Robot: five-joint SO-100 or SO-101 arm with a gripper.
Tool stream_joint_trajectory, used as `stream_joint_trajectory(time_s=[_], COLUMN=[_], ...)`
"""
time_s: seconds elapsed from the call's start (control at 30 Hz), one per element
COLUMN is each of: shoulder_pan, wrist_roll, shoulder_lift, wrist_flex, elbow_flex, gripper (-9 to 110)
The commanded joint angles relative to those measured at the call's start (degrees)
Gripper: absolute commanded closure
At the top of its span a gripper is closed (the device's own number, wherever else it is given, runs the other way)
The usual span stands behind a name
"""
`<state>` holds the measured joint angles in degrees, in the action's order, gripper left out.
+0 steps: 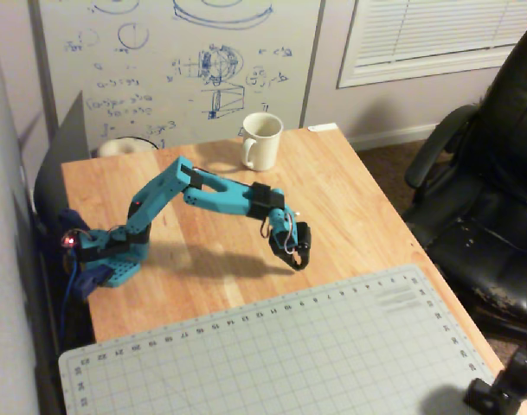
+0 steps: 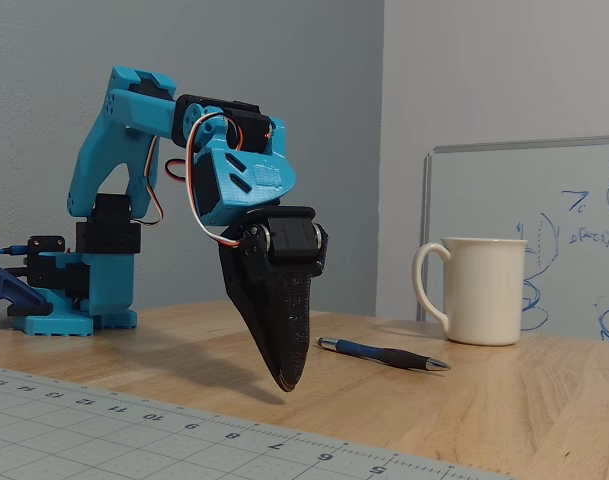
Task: Touch the pen.
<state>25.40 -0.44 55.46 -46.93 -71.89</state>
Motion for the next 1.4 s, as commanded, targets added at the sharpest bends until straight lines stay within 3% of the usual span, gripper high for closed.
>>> stream_joint_trajectory(time_s=[0.0,1.37], shoulder_pan=[-17.6,-19.9], wrist_roll=[-0.2,0.4], shoulder_lift=[134.5,134.6], wrist_flex=[-18.7,-18.8], elbow_flex=[-108.1,-108.2], gripper=[101,101])
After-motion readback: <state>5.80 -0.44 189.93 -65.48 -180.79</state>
